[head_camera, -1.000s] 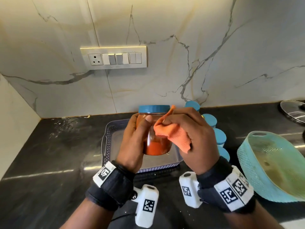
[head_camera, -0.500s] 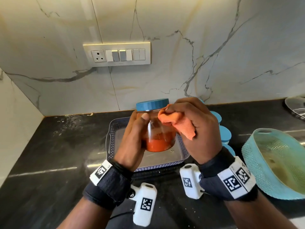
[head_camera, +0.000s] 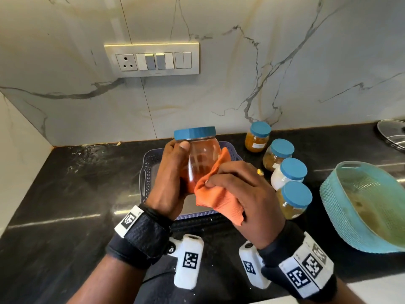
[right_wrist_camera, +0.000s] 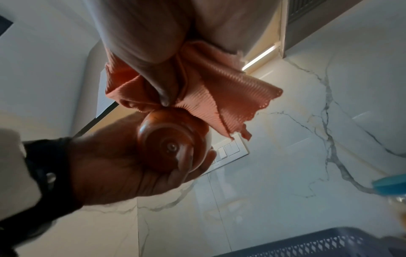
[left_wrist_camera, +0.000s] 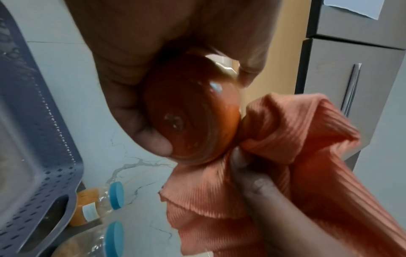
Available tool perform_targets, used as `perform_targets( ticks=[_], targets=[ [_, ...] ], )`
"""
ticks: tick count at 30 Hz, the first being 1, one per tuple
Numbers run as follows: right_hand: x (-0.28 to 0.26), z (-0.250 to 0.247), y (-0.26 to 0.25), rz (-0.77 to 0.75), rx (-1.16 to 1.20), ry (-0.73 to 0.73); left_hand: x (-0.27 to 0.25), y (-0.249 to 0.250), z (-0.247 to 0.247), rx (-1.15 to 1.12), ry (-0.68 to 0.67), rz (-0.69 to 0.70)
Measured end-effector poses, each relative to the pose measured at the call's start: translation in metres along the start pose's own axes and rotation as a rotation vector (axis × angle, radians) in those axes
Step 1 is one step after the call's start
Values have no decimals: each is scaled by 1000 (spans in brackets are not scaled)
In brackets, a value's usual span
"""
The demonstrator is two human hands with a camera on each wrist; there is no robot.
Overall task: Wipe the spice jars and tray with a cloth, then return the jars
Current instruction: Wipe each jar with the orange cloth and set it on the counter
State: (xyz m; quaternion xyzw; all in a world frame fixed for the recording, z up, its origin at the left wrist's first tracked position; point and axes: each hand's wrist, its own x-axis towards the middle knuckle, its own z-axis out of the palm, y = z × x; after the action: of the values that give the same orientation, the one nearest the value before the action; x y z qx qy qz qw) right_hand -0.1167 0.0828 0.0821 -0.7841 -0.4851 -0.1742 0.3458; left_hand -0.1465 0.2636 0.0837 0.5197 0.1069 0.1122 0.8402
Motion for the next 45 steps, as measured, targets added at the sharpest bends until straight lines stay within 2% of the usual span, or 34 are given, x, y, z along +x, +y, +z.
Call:
perform_targets(
  ticks=[3,7,10,13,16,19,21,26,29,32,34,39,42,45],
  targets=[
    [2,-10,7,1,11,43,-1,-6,8,55,-32,18],
    [29,-35,27,90,118,212,-3,-14,28,18,-76,27],
    [43,-53,35,91,207,284,-5,-12,45,-21,-74,51],
    [31,-53,36,70,223,248,0,-6,53,-35,-77,103],
    [6,-44,36,57,174,177,4,-2,52,-66,-17,95],
    [-5,-44,42,30,175,159,8,-6,54,-56,-37,53],
    [-5,-46,48,-2,158,138,14,-10,56,-4,-41,61],
    [-9,-45,61,-85,41,24,23,-17,67,168,66,137],
    [1,-55,71,-55,56,107,25,-23,74,153,65,149],
    [26,-73,86,24,98,255,23,-30,86,98,0,115],
    [36,-83,93,25,124,285,23,-29,94,73,-31,92],
    [14,-75,90,-14,176,227,35,-25,101,-59,11,136],
    [-7,-68,92,-36,191,170,36,-29,98,-123,64,84],
    [-6,-74,100,-50,166,150,34,-36,104,-83,29,28]
  ],
)
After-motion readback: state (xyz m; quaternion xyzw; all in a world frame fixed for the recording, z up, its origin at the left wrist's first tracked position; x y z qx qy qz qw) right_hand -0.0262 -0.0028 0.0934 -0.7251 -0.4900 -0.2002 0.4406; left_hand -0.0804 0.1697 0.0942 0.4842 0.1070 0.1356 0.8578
